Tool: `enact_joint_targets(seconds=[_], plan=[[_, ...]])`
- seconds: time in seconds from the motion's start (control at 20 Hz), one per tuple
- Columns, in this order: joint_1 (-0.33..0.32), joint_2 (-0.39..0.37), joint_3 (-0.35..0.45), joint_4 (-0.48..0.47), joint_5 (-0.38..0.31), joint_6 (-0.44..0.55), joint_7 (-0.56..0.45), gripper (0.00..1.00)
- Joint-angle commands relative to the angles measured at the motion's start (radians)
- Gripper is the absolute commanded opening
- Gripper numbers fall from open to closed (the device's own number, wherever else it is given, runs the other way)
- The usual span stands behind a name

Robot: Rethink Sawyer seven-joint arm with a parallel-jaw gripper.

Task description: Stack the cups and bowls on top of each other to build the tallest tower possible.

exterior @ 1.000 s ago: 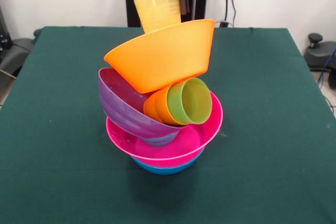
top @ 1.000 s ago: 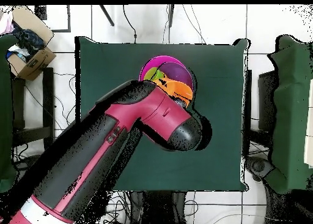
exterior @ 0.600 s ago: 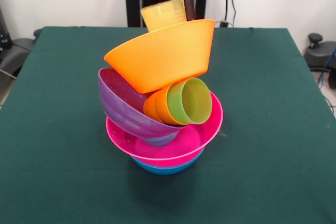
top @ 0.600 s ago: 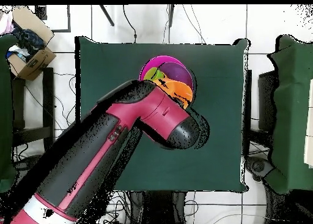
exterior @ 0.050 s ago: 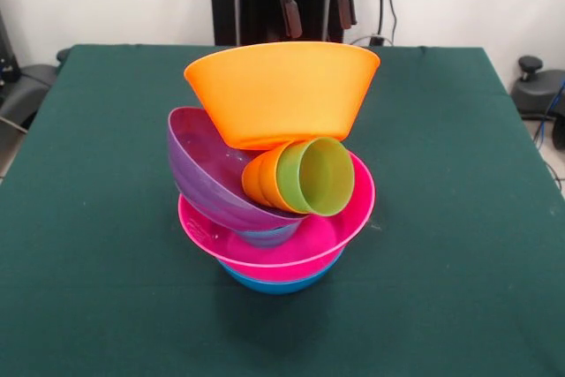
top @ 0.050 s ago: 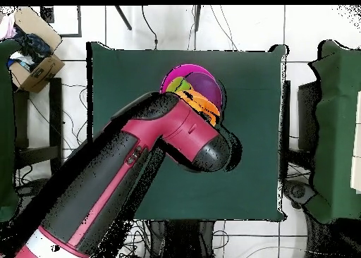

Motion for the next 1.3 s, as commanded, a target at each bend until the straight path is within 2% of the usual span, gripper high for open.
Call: enact_joint_targets(seconds=[0.05,0.4,0.6,0.8,1.05,1.3], plan=[[-0.016,0.007,0.196,0.046,0.022,0.013,-0.036,1.00],[-0.012,0.010,0.189,0.050,0.009,0.006,-0.024,1.00],[0.017,0.024,0.140,0.077,-0.071,-0.065,0.071,1.00],[0.045,0.086,0.051,0.077,-0.135,-0.058,0.277,1.00],[0.033,0.178,-0.046,0.015,-0.134,-0.019,0.598,1.00],[0.038,0.148,-0.093,-0.022,-0.170,-0.156,0.764,1.00]])
